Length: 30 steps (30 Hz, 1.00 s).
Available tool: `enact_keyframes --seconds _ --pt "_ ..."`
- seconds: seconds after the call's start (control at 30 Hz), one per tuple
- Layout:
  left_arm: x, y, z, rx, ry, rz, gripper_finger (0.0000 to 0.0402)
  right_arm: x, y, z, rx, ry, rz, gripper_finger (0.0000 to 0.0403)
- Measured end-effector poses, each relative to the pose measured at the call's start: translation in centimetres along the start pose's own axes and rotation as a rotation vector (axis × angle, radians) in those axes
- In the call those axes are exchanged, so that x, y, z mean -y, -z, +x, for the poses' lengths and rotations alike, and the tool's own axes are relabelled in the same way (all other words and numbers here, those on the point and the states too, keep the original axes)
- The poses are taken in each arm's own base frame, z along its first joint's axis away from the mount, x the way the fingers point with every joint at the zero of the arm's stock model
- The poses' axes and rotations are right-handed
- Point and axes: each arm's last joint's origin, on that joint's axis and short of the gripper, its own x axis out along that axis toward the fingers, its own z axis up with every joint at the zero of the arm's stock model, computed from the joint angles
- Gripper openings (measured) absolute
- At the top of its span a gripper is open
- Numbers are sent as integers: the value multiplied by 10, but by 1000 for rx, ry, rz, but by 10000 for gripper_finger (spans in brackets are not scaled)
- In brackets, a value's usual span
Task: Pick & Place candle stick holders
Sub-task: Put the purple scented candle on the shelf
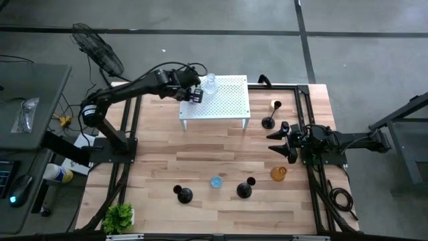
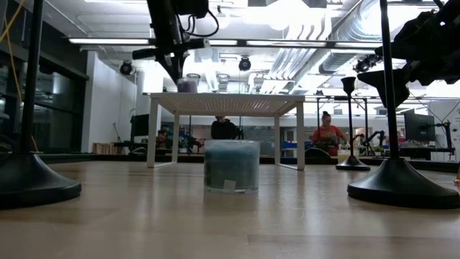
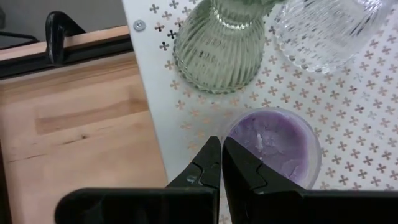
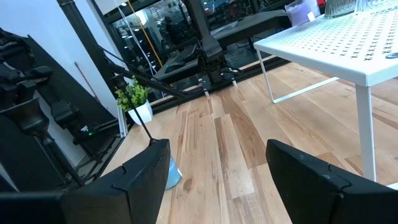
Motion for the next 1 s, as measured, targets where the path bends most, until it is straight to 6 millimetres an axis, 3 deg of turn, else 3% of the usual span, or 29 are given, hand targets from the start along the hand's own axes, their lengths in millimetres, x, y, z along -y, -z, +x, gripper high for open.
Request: enact_keyframes --seconds 1.0 --pt "0 1 2 -18 -7 31 0 0 0 0 0 0 0 260"
